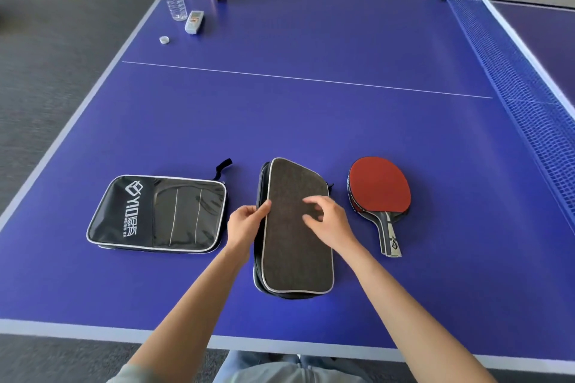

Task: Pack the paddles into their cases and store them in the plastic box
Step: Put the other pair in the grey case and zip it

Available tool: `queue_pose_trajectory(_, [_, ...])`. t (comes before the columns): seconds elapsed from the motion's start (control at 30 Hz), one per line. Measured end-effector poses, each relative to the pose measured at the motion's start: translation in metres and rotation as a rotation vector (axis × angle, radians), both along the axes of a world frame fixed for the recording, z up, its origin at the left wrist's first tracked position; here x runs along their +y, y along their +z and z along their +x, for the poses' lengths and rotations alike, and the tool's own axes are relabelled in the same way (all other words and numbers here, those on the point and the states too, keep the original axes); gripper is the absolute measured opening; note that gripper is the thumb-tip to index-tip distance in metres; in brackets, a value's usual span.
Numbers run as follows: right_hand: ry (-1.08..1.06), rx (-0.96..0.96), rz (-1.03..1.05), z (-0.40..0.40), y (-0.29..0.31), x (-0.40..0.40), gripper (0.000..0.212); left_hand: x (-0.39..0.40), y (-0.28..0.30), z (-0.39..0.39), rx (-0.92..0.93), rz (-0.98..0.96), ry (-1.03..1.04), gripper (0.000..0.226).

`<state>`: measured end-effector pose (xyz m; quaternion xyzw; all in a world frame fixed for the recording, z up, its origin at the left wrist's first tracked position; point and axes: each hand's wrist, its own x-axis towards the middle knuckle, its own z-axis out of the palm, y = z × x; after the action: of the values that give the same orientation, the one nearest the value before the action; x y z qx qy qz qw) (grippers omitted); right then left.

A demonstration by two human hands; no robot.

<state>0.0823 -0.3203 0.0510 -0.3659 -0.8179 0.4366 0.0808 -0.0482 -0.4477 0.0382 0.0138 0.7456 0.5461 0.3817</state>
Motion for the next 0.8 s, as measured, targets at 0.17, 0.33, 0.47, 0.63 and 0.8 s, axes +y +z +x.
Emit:
queue_pose_trajectory(0.17, [-0.298,-0.095,-0.215,0.019,-0.007,0.017,0.031,0.004,0.001,-0.019,-0.099,0.04,0.186,0.043])
queue_pose_trajectory(0.33, [-0.498,0.067,-0.786,0.04,-0.014,0.003,0.014,0.006,0.001,-0.023,-0.191,0.07,0.341,0.043])
queue_pose_trajectory(0.47, [-0.547,0.193,-0.922,0.044,-0.019,-0.001,0.014,0.009,0.008,-0.021,-0.188,0.068,0.315,0.042])
queue_pose_trajectory(0.63, [-0.559,0.117,-0.848,0.04,-0.021,0.003,0.009,0.007,0.009,-0.016,-0.064,0.117,0.27,0.018])
queue_pose_trajectory(0.8, [-0.351,-0.019,-0.345,0.018,-0.011,0.024,0.044,-0.004,0.008,-0.012,-0.005,0.131,0.213,0.019])
